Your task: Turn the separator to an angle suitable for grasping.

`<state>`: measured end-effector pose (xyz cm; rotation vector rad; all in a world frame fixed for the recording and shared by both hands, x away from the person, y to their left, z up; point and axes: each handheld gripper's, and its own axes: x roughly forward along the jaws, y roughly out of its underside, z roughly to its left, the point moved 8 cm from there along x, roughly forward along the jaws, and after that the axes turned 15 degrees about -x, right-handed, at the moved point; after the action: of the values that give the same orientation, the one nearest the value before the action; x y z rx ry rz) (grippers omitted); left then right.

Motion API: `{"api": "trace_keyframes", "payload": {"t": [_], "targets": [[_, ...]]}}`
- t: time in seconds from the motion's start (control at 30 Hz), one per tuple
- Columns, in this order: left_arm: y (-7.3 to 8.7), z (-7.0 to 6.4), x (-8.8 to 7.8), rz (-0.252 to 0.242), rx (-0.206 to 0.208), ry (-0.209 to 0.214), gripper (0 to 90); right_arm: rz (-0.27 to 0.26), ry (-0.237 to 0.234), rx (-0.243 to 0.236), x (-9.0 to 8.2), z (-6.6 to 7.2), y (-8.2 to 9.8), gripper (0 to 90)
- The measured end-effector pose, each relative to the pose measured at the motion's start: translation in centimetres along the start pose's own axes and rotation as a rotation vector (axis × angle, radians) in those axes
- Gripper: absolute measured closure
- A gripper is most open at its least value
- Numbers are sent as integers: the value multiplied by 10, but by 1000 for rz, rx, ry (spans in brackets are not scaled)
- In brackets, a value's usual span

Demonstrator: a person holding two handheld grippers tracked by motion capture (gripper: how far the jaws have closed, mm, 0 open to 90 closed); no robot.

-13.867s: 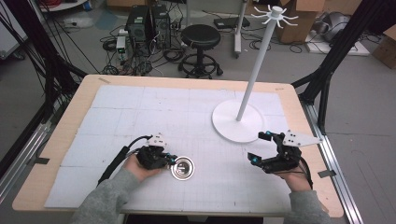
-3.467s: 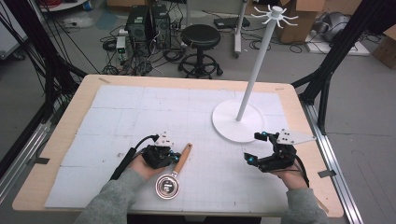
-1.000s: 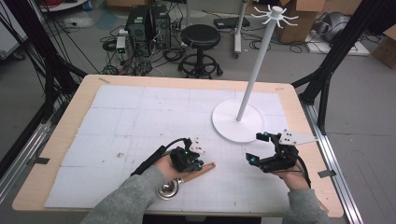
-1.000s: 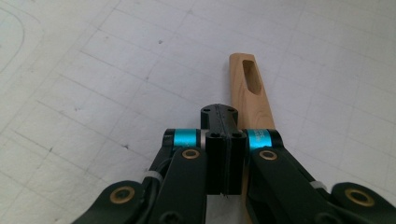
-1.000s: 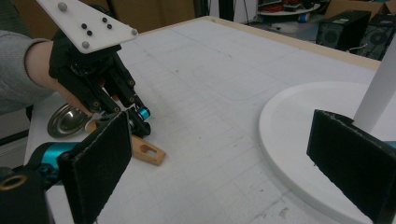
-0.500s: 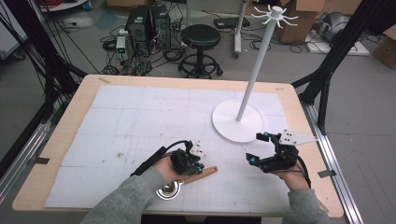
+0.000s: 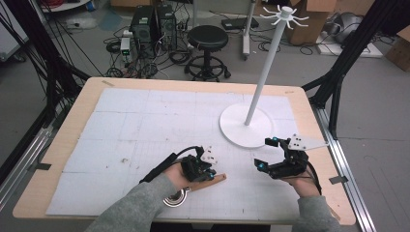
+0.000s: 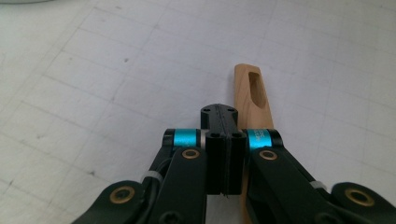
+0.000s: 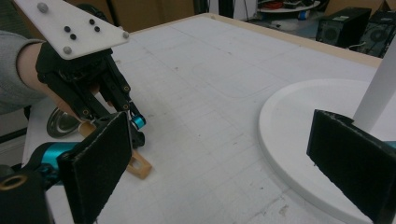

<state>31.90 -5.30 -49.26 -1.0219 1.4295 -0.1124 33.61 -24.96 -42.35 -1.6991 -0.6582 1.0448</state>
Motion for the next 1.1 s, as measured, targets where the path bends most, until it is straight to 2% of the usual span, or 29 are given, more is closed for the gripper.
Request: {"api": "trace_keyframes", "payload": {"t": [0.23, 0.37, 0.57, 0.77, 1.1], "targets": [[-1, -2, 2, 2, 7, 0, 896, -1, 1, 0, 0, 0, 0, 61], [0, -4, 2, 4, 26, 11, 895, -1, 0, -2, 0, 0, 0, 61], [-2, -1, 0, -8, 22, 1, 883, 1, 0, 3, 0, 0, 1, 60], [-7, 1, -15, -47, 7, 22, 874, -4, 7, 7, -2, -2, 2, 61], [-5, -4, -35, -65, 16, 64, 798, -4, 10, 9, -4, -2, 4, 61]]}}
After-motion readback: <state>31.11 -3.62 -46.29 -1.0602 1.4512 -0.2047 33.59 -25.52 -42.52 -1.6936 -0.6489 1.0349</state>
